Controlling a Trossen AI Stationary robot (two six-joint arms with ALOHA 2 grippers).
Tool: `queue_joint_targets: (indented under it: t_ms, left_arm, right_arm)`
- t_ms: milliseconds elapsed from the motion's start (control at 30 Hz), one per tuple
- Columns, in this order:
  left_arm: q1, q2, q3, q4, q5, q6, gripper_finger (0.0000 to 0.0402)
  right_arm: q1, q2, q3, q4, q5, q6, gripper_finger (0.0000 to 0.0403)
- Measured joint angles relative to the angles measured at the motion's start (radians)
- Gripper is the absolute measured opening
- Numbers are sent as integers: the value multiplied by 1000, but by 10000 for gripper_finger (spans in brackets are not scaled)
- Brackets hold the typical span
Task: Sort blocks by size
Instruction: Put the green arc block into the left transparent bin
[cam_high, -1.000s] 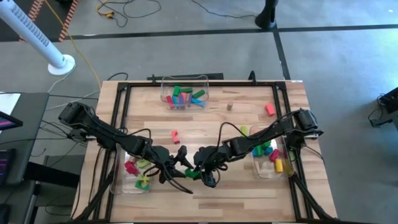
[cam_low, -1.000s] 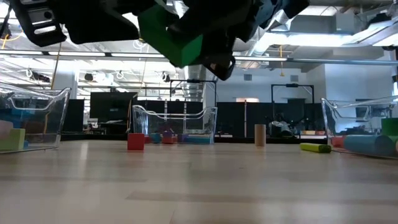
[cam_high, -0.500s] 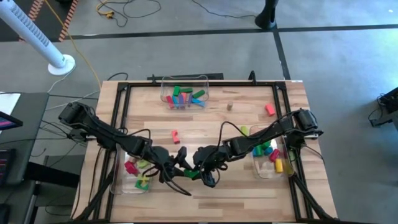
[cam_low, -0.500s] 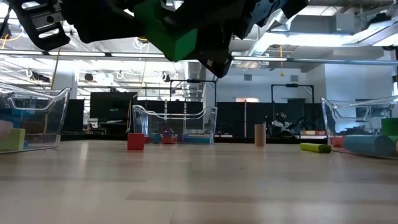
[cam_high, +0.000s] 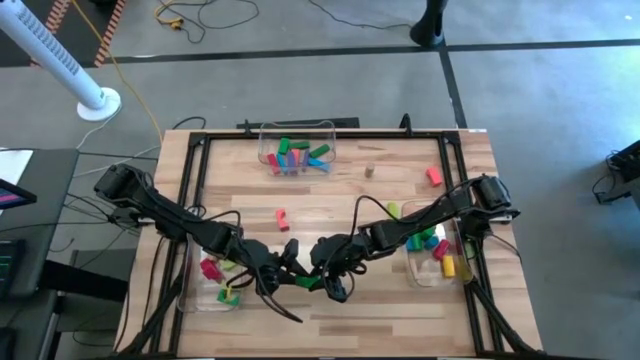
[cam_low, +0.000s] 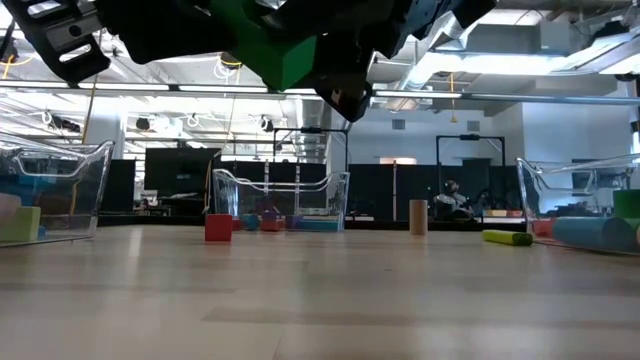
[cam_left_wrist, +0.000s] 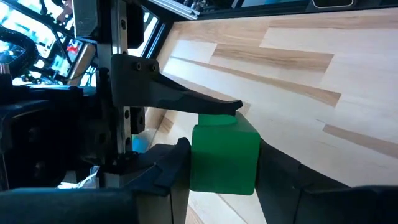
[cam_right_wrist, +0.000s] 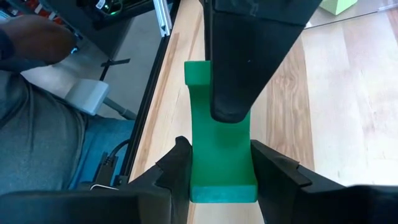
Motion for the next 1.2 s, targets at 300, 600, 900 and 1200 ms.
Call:
queue_joint_targets:
  t_ms: [300,600,900,1200]
  left_arm:
    - [-16,0,0,6,-32,-11,138]
    - [-53,0,0,-62,-142,-45,136]
    - [-91,-88,0,-246,-286,-159,136]
    - [-171,-304,0,-583,-441,-434,136]
  right_arm:
    - [12,0,9,-18,3,-57,213]
    - [12,0,78,-186,9,-102,268]
    - [11,-2,85,-266,20,-115,270]
    - [21,-56,79,-328,86,-124,270]
